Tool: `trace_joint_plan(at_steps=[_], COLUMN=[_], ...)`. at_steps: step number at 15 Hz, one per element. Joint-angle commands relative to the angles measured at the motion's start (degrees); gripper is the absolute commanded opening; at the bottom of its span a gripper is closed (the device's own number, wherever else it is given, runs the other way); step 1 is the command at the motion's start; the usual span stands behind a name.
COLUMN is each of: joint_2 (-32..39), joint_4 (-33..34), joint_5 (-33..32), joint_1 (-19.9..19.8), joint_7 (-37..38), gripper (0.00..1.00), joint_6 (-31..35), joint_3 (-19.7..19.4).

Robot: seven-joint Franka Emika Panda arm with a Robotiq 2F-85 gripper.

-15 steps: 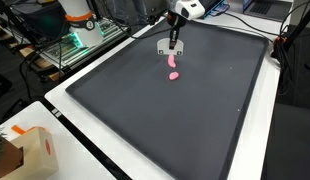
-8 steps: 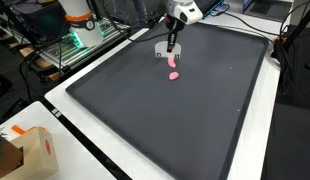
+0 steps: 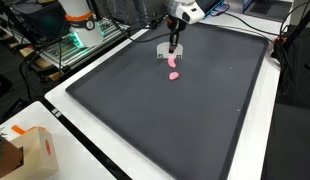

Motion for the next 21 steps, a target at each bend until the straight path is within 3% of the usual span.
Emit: trace_joint_plan(at_steps=[1,12,18,21], joint_2=[2.6,8.0,10.0,9.5], joint_4=[1.1,9.1,12.8,12.0], joint_5=[-2.2,-7.6,-3.8,-1.7], joint_1=[0.4,3.2,1.4,-0.4], joint_7=[0.0,3.0,-0.9,-2.6], gripper=[0.01,0.01,0.01,0.01], joint_6=[4.0,-2.4,-9.4,-9.8], joint_3=[0.3,-0.1,1.1,1.0])
